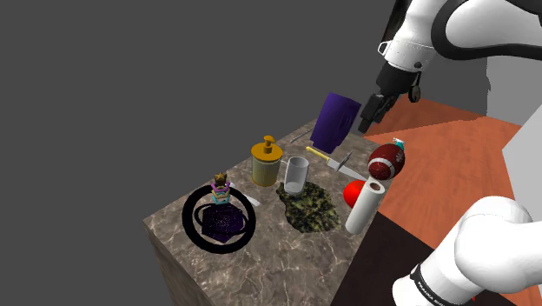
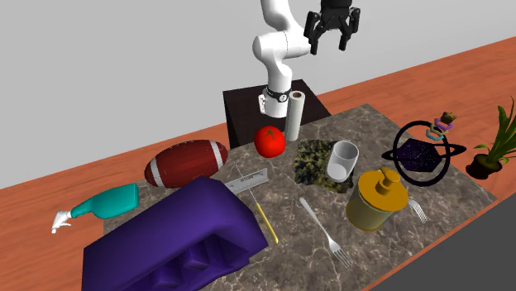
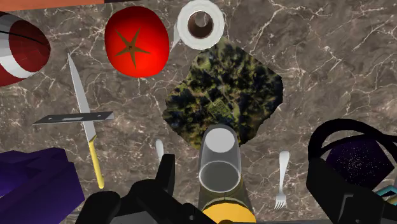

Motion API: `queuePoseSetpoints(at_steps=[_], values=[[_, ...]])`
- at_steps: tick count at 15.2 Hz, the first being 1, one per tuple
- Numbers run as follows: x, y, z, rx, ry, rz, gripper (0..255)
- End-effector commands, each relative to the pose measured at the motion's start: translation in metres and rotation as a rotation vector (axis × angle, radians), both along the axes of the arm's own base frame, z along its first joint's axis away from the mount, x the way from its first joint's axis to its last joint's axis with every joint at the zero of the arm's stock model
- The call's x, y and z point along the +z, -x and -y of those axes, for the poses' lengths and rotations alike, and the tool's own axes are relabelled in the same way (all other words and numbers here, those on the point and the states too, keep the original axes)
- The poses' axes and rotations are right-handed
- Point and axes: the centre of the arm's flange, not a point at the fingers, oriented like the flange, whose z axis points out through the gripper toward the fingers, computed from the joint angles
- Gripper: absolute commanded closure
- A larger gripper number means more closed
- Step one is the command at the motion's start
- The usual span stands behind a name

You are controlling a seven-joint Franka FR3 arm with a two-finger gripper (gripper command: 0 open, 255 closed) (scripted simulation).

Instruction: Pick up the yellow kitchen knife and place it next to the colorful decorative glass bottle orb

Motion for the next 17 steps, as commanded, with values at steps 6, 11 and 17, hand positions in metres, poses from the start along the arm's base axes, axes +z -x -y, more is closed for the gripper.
queuePoseSetpoints(at_steps=[6,11,17], values=[[-0.047,-0.023,0.04,0.015,-0.002,0.002,0],[-0.095,-0.046,0.08,0.029,-0.004,0.003,0],[-0.152,-0.075,0.128,0.047,-0.006,0.005,0]])
